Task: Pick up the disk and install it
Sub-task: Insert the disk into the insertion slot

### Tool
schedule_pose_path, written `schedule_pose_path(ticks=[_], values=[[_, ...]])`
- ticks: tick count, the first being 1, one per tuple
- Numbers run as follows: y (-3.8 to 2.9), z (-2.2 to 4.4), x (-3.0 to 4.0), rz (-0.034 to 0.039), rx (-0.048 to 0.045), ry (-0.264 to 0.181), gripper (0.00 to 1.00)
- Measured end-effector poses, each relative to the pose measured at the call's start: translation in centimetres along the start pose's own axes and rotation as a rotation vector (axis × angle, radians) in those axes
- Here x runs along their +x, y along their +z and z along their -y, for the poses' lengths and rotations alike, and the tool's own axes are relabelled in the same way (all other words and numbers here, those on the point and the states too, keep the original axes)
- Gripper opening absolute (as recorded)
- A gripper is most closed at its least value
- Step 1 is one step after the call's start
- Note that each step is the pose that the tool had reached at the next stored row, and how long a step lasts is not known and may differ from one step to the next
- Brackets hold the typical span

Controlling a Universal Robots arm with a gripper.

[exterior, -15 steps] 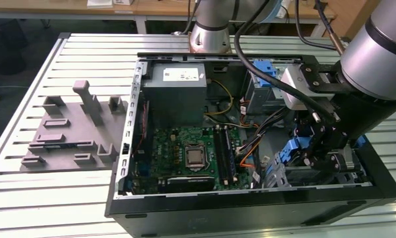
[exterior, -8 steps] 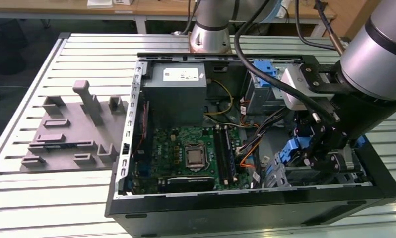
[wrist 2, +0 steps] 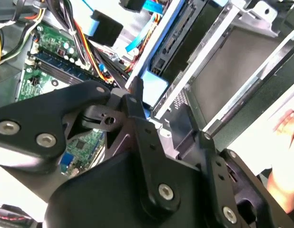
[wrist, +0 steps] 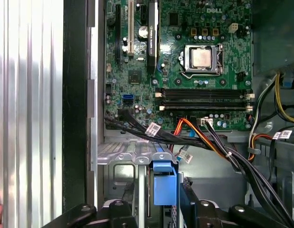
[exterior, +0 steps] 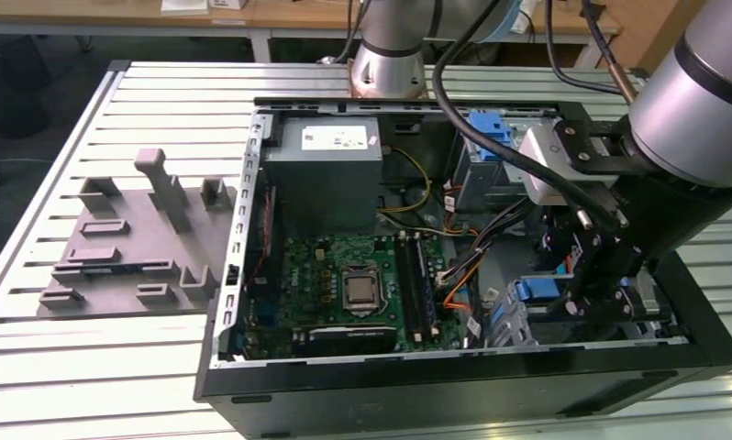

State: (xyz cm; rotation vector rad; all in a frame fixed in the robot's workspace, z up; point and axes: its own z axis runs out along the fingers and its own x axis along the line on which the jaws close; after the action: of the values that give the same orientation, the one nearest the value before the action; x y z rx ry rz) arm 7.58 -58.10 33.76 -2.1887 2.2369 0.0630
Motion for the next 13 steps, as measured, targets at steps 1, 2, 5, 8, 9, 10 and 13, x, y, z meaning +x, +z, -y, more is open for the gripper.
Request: schedule_pose_path(ticks=[1, 2, 5, 8, 9, 10, 13], values=[[0.0, 0.0, 0.0, -0.0001, 0.0, 0.0, 0.5], [0.0, 0.0, 0.0, -0.0001, 0.0, 0.0, 0.5], [0.01, 0.0, 0.0, -0.0001, 0.0001, 0.0, 0.42], [0.02, 0.0, 0.0, 0.0, 0.0, 0.0, 0.36], [0.02, 0.0, 0.0, -0.0001, 0.0001, 0.0, 0.3], [0.02, 0.0, 0.0, -0.0001, 0.0001, 0.0, 0.24], [0.03, 0.01, 0.0, 0.0, 0.0001, 0.0, 0.13]])
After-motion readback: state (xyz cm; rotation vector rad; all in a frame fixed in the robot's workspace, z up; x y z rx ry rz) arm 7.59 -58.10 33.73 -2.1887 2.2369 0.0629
